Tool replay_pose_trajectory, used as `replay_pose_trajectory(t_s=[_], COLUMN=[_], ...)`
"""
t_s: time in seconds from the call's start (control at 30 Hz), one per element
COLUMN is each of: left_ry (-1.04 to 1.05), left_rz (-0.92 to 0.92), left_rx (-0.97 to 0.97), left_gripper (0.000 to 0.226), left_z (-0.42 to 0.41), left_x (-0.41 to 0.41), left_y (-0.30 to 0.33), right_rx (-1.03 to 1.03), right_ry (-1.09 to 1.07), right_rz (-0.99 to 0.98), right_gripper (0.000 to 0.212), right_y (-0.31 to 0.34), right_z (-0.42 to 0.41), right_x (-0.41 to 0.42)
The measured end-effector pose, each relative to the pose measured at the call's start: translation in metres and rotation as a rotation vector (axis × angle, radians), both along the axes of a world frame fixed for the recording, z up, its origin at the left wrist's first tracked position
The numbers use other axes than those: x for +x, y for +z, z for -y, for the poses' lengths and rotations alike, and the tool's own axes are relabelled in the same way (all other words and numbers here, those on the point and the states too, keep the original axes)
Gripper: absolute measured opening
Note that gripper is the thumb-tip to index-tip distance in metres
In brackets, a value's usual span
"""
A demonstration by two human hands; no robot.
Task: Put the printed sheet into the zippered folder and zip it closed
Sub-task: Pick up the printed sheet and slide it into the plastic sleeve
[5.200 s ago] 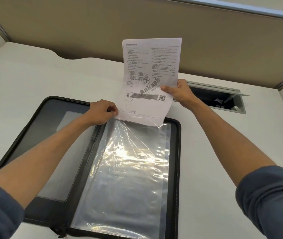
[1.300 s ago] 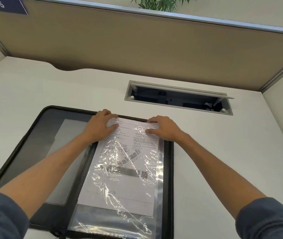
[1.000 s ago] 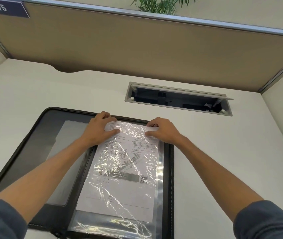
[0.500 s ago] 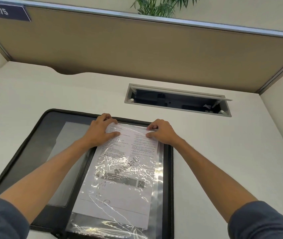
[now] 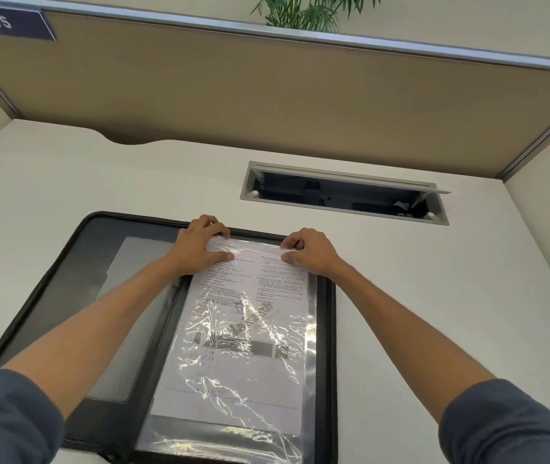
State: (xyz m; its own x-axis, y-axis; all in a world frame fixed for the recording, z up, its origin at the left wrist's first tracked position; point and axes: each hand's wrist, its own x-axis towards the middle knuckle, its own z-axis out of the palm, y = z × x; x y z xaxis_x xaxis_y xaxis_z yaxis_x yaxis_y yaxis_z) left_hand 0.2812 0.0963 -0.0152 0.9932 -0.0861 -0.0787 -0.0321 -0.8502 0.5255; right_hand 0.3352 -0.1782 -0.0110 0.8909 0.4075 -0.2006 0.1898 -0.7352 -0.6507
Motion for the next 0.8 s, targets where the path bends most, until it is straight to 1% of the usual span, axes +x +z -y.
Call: replay_pose_trajectory(t_s=[0.2,0.5,0.57,0.63,0.7,0.8], left_ry=[0.009,0.025,0.036,0.035,0.056,0.116], left_rz=[0.004,0.006,0.005,0.009,0.044,0.132], left_rx=[-0.011,-0.031,-0.025,0.024,0.080,0.085], left_gripper=[0.028,0.025,0.027,0.037,0.053,0.062], left_z=[0.001,0.004,0.005,0.007,0.009,0.014], left_x=[0.000,-0.002,-0.004,-0.010,-0.021,-0.048], left_y=[0.000,0.000,0.001,0.002,0.001,0.000], right_rx=[-0.054,-0.073,-0.074,-0.088,-0.134,-0.107], right_ry=[0.004,-0.023,-0.024,-0.015,-0.016,-0.066], right_rz=[0.004,-0.009,-0.004,0.046,0.176,0.324], right_gripper=[0.019,0.015,0.019,0.034,0.049,0.053], right_y=[0.000,-0.003,-0.001,0.002,0.003,0.003], right_z=[-0.006,-0.009,-0.009,-0.007,-0.004,-0.002], right_x=[0.005,0.004,0.001,-0.008,-0.022,-0.057])
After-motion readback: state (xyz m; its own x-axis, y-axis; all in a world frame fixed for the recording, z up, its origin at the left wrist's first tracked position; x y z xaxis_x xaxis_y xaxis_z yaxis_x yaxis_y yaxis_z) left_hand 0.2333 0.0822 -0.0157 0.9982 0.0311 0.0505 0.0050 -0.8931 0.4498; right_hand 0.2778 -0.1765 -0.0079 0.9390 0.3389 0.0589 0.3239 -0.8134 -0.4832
